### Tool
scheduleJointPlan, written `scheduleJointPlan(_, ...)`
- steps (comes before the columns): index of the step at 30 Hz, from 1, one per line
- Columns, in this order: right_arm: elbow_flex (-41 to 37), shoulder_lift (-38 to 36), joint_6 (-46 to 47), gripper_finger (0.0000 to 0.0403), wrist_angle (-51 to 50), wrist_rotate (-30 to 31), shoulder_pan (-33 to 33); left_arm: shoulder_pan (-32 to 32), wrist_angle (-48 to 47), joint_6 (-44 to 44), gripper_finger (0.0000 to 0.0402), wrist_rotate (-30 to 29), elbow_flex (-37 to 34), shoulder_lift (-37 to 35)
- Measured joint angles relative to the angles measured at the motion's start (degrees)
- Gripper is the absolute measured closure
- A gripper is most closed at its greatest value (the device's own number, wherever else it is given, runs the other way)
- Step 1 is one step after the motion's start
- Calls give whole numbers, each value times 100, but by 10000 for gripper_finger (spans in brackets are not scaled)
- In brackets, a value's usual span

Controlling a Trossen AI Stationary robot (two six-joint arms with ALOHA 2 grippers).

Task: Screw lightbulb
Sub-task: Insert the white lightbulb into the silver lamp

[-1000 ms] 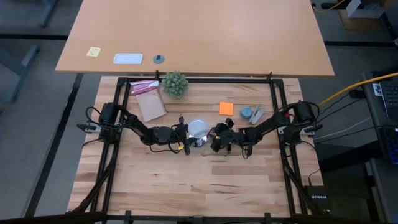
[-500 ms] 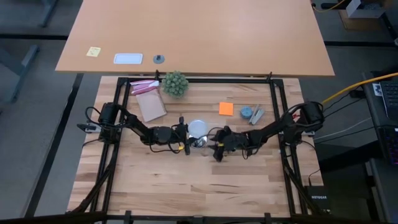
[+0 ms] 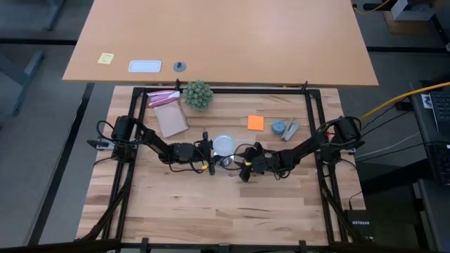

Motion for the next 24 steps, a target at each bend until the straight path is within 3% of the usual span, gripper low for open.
scheduleJointPlan(7, 0, 141, 0, 215, -226, -2, -168, 1, 2, 0, 249, 0, 0, 2)
scheduleJointPlan(16, 2, 141, -7, 215, -653, 595, -325, 2, 4, 0, 249, 0, 0, 2)
scheduleJointPlan(24, 2, 137, 2, 215, -599, 635, -911, 0, 4, 2, 249, 0, 0, 2)
